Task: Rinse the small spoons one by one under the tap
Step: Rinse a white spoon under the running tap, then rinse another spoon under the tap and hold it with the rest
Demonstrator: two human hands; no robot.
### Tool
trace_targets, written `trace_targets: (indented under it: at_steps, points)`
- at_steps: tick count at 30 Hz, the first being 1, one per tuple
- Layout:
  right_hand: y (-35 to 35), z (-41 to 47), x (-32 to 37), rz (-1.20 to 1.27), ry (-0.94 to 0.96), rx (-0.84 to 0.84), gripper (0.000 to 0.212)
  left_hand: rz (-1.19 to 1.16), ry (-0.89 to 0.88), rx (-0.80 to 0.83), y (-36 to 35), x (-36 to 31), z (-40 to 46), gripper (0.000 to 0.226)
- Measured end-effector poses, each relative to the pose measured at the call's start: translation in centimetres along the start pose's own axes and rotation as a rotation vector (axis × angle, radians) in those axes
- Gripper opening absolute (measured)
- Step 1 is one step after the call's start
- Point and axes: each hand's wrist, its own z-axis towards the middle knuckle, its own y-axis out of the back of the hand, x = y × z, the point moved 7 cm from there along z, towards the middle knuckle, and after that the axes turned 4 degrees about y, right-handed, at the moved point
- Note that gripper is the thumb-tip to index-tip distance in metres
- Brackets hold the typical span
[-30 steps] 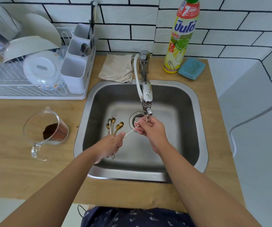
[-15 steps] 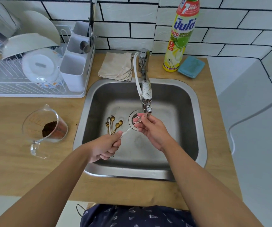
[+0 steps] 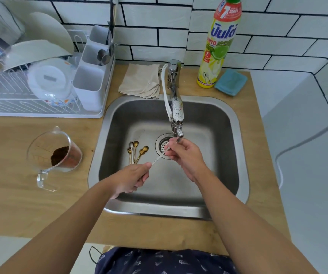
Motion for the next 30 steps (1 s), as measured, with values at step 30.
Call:
trace_targets:
  at_steps: [30]
  points:
    - [7.9, 1.0, 5.3, 0.029, 0.089, -0.481, 0.022, -0.258, -0.203, -0.079, -2.7, -7.8, 6.2, 0.018]
